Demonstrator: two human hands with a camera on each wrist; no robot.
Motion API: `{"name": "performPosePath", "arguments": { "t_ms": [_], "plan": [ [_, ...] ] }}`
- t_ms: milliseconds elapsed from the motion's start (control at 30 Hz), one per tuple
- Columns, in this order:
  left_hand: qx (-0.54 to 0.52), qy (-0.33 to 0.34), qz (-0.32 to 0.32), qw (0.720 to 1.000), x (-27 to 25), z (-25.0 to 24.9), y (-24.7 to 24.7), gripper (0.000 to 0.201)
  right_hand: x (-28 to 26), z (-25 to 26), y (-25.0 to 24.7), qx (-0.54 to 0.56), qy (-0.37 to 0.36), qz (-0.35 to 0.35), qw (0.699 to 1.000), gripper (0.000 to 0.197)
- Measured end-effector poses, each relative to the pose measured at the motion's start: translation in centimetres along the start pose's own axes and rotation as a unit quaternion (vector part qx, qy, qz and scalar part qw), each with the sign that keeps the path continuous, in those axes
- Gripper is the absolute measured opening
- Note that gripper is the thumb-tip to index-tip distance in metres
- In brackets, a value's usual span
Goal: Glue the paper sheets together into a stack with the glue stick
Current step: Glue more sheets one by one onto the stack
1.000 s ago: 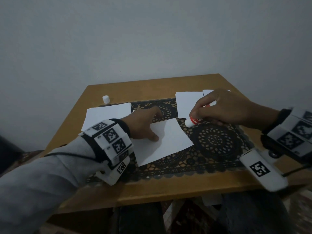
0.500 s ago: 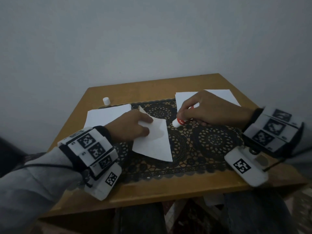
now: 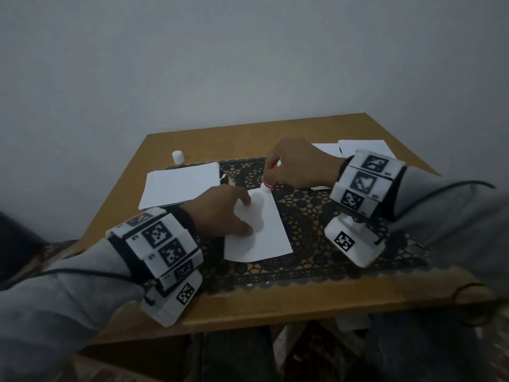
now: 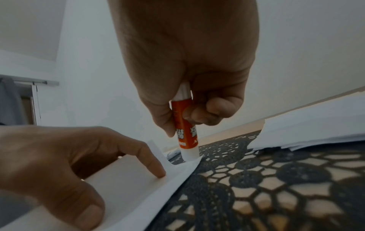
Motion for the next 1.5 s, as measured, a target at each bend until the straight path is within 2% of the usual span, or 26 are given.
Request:
{"name": "performPosePath", "arguments": {
  "t_ms": [200,567,800,1033,1233,1300,1400,1433,1500],
  "plan": [
    [0.017,0.003,-0.007,1.0,0.0,-0.1,0.0,0.062,0.5,0.5,1.0,-0.027,-0.005,0.042,0.999,0.019],
    [0.063,0.009,-0.001,0.998,-0.1,-0.3,-0.1,0.067,-1.6,1.5,0.9,-0.016,-0.012,0.06,0.998,0.017],
    [0.073,0.012,-0.005,0.997,0.1,-0.5,0.0,0.066,-2.5,1.9,0.5,0.007,-0.002,0.119,0.993,0.021],
    [0.078,0.013,-0.004,0.997,0.3,-0.4,0.1,0.066,-3.8,2.6,0.8,0.006,-0.03,0.156,0.987,0.028],
    [0.068,0.008,-0.002,0.998,0.7,-0.3,0.1,0.064,-5.1,3.4,0.9,0.013,-0.052,0.172,0.984,0.022],
    [0.054,0.021,-0.033,0.998,0.7,-0.4,-0.2,0.051,-5.6,3.6,0.8,0.026,-0.057,0.176,0.982,0.02],
    [-0.027,0.071,-0.154,0.985,0.6,-0.9,-1.9,0.023,-6.1,3.7,0.9,0.042,-0.06,0.189,0.979,0.019],
    [-0.059,0.087,-0.188,0.977,0.5,-1.1,-2.5,0.018,-6.1,3.7,1.0,0.044,-0.059,0.193,0.978,0.019],
    [-0.1,0.104,-0.216,0.966,0.5,-1.4,-3.7,0.015,-6.1,3.6,0.9,0.047,-0.06,0.199,0.977,0.019]
  ]
}}
Point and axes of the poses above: each hand's wrist, its own x-axis towards the middle knuckle, its own y-axis out of the palm, z = x × y, the point moved 4 cm from there along x, towards the middle knuckle, and after that the axes turned 7 degrees about -y, right-handed, at the moved point
